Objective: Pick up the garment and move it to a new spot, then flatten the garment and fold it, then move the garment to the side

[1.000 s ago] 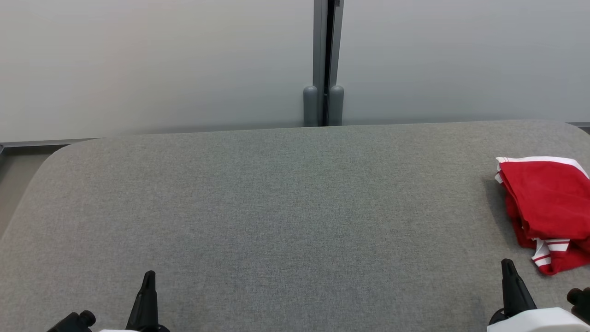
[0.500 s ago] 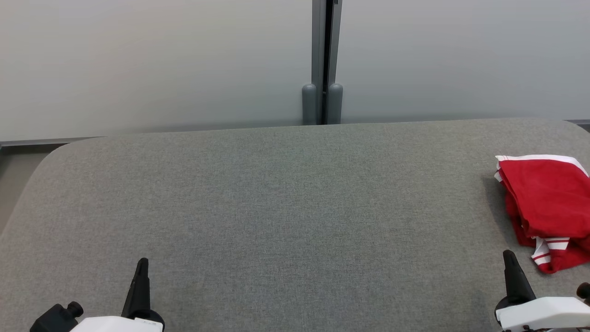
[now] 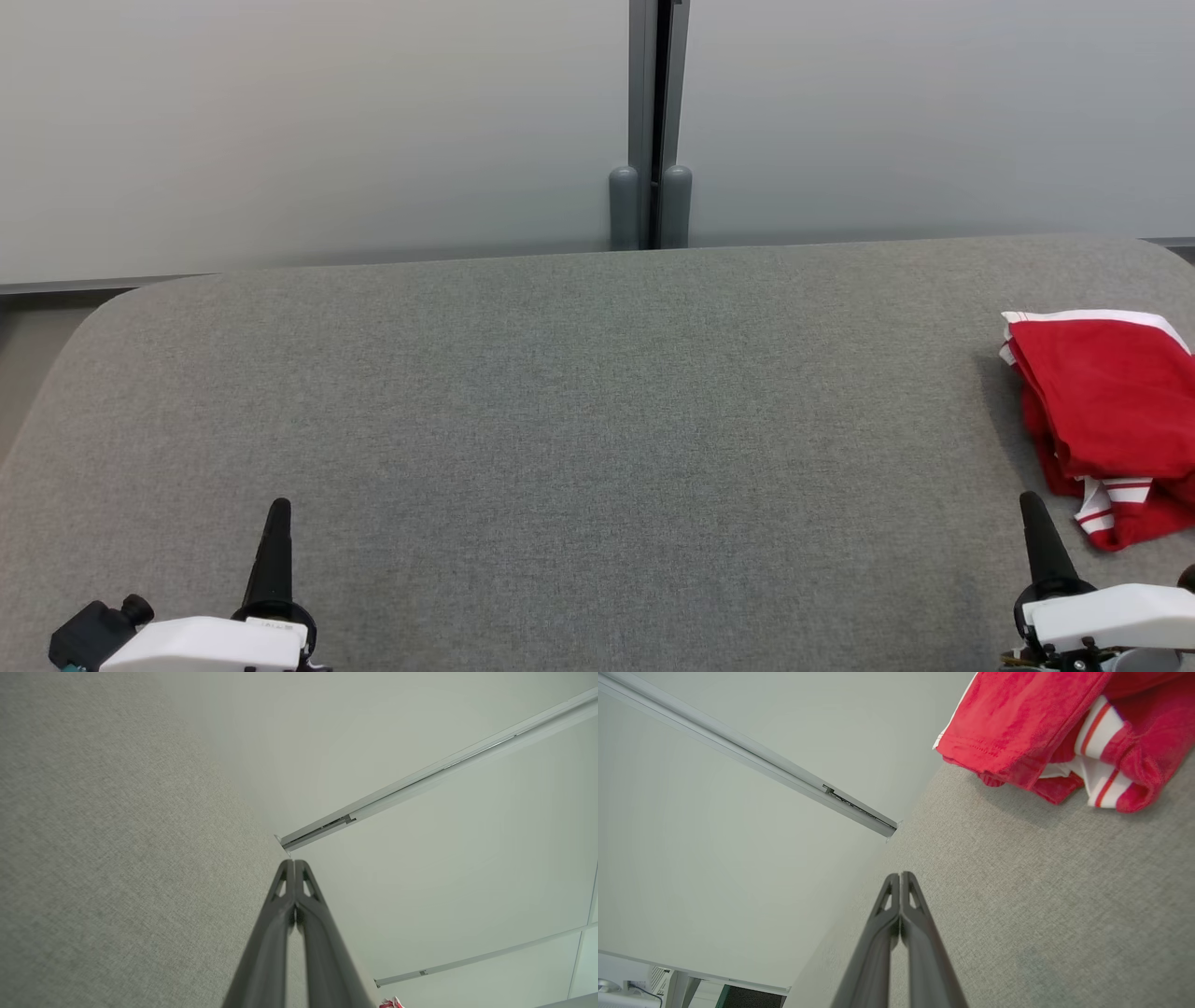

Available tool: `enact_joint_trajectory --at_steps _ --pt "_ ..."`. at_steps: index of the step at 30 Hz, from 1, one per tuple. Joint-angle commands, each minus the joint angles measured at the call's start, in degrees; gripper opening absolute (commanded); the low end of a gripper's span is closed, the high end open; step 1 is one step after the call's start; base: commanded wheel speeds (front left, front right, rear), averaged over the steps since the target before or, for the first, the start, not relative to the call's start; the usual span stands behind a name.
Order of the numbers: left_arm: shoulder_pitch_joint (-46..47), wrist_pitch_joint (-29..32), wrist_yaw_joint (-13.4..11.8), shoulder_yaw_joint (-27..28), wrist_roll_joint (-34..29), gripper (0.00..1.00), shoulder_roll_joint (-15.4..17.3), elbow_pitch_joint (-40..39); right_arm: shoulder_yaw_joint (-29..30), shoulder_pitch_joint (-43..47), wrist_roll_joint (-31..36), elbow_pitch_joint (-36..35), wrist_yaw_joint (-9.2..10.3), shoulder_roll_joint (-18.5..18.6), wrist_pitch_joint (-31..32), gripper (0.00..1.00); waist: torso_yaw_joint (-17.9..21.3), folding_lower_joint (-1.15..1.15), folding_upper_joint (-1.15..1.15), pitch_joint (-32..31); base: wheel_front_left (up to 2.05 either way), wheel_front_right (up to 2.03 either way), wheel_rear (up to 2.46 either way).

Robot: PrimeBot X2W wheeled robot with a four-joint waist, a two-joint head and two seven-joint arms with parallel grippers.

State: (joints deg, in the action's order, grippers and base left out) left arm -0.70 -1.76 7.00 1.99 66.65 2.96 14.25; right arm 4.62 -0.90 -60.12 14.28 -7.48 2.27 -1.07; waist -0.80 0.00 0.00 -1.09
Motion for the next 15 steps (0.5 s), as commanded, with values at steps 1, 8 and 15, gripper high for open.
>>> enact_joint_trajectory --at_steps 1,8,15 --pt "1.47 0.24 0.22 0.45 1.12 0.0 0.46 -0.58 0.23 -1.44 -1.44 -0.55 -0.02 0.56 0.37 0.0 0.01 0.0 0.0 0.02 0.0 0.0 0.0" --pt "2.35 1.31 0.3 0.93 4.71 0.0 0.49 -0.56 0.49 -2.0 -5.85 -0.52 -0.02 0.61 1.43 0.0 0.1 0.0 0.0 0.16 0.0 0.0 0.0" --pt "3.23 2.35 0.35 1.44 8.1 0.0 0.51 -0.53 0.74 -2.6 -10.0 -0.5 -0.02 0.65 2.42 0.0 0.19 0.0 0.0 0.3 0.0 0.0 0.0"
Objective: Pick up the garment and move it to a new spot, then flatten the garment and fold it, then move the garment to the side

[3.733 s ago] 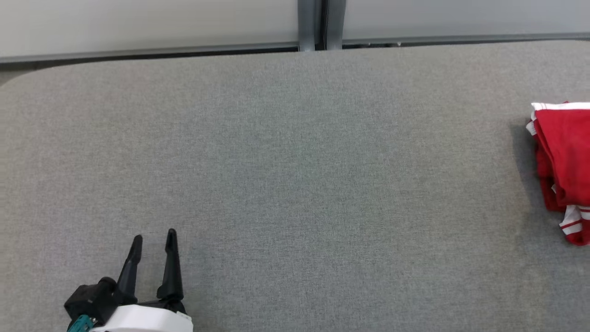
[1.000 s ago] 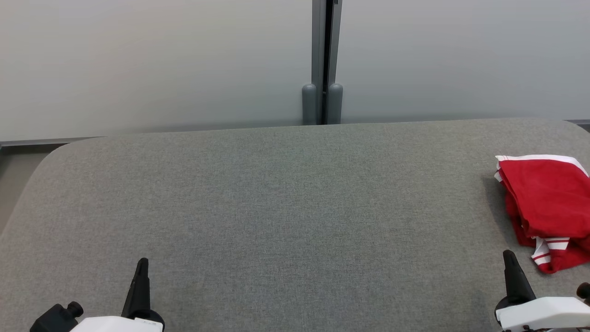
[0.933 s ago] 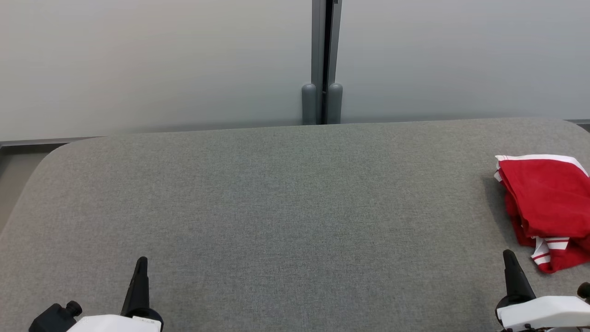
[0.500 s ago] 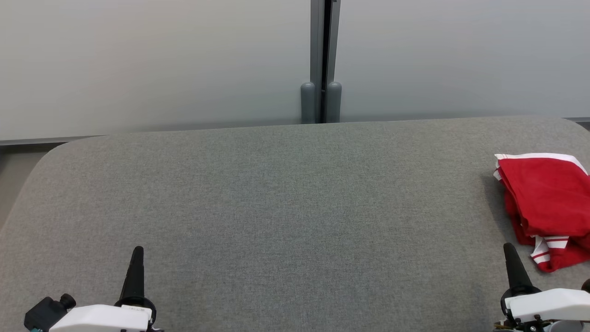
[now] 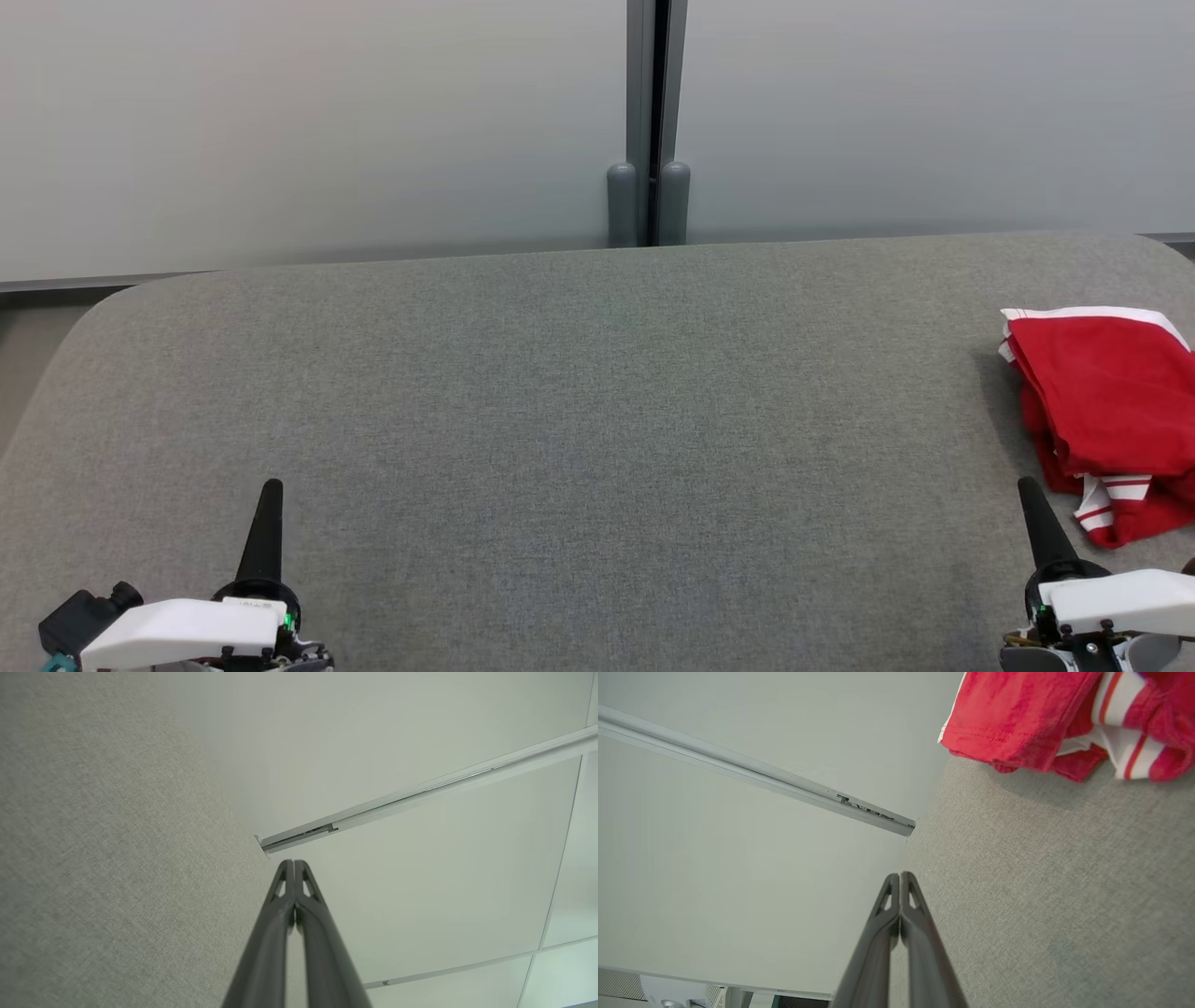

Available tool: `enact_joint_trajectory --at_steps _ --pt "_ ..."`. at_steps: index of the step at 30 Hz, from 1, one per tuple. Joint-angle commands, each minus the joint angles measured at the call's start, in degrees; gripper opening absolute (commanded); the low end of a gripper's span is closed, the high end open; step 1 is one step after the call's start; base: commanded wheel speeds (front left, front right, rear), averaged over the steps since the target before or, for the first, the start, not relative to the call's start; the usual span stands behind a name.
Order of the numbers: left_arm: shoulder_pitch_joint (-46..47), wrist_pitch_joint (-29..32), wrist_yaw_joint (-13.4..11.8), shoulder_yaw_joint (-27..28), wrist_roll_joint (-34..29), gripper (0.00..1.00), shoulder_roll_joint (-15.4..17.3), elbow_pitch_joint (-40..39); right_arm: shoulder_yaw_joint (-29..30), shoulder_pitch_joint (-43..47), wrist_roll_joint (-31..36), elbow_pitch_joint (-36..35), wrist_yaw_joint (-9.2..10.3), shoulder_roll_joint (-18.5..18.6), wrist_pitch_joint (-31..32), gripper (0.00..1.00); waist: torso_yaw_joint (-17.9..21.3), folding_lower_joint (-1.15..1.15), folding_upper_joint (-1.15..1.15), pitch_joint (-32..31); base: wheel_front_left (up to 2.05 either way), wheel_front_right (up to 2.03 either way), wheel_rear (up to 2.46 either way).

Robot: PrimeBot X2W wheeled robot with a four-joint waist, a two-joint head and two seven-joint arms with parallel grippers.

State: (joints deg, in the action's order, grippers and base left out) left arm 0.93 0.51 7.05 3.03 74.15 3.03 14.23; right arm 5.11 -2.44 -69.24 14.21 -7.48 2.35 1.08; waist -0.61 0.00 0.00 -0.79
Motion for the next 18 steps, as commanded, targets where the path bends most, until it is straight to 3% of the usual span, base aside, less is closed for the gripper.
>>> enact_joint_trajectory --at_steps 1,18 --pt "1.66 0.21 0.32 0.49 1.06 0.0 0.45 -0.5 0.29 -1.15 -1.47 -0.42 -0.02 0.58 0.43 0.0 0.01 0.0 0.0 0.02 0.0 0.0 0.0" --pt "3.44 2.44 0.49 1.54 8.38 0.0 0.47 -0.42 0.84 -2.35 -10.43 -0.36 -0.02 0.65 2.54 0.0 0.23 0.0 0.0 0.37 0.0 0.0 0.0"
